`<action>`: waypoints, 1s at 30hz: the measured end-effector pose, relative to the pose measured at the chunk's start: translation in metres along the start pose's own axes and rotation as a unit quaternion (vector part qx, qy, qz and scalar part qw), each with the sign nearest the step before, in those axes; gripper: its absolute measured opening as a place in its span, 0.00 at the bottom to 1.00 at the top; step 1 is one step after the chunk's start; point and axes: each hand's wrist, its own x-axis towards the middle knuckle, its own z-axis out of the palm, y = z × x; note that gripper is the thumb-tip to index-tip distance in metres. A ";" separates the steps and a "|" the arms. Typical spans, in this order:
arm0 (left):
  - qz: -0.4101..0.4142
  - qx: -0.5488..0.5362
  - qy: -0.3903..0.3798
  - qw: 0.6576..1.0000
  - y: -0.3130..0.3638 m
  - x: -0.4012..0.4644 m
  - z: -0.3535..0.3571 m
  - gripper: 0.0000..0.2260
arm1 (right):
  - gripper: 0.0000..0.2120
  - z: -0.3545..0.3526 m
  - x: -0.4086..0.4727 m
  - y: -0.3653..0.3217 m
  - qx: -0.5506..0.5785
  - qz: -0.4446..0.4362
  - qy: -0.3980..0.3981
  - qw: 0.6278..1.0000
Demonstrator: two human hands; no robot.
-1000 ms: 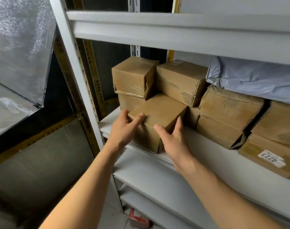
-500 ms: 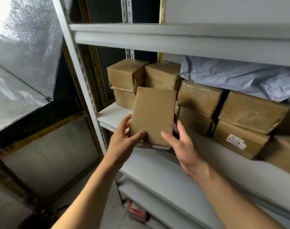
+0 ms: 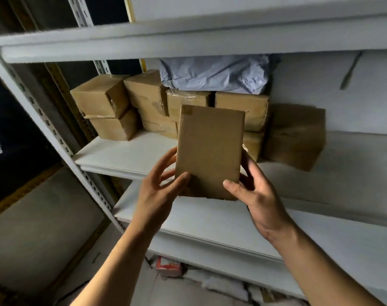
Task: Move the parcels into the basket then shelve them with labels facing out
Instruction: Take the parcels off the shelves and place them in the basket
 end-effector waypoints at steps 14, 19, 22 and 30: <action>-0.043 -0.063 -0.355 0.932 -0.034 -0.063 0.187 0.25 | 0.35 -0.097 -0.217 -0.017 -0.054 0.018 0.380 0.923; -0.024 -0.036 -0.467 0.883 -0.022 -0.126 0.265 0.24 | 0.34 -0.121 -0.316 -0.025 -0.041 0.004 0.514 0.857; -0.019 -0.024 -0.518 0.855 -0.020 -0.173 0.311 0.23 | 0.33 -0.133 -0.377 -0.031 -0.050 0.002 0.560 0.827; -0.037 0.046 -0.615 0.786 -0.032 -0.333 0.413 0.26 | 0.32 -0.160 -0.551 -0.015 -0.041 0.038 0.666 0.744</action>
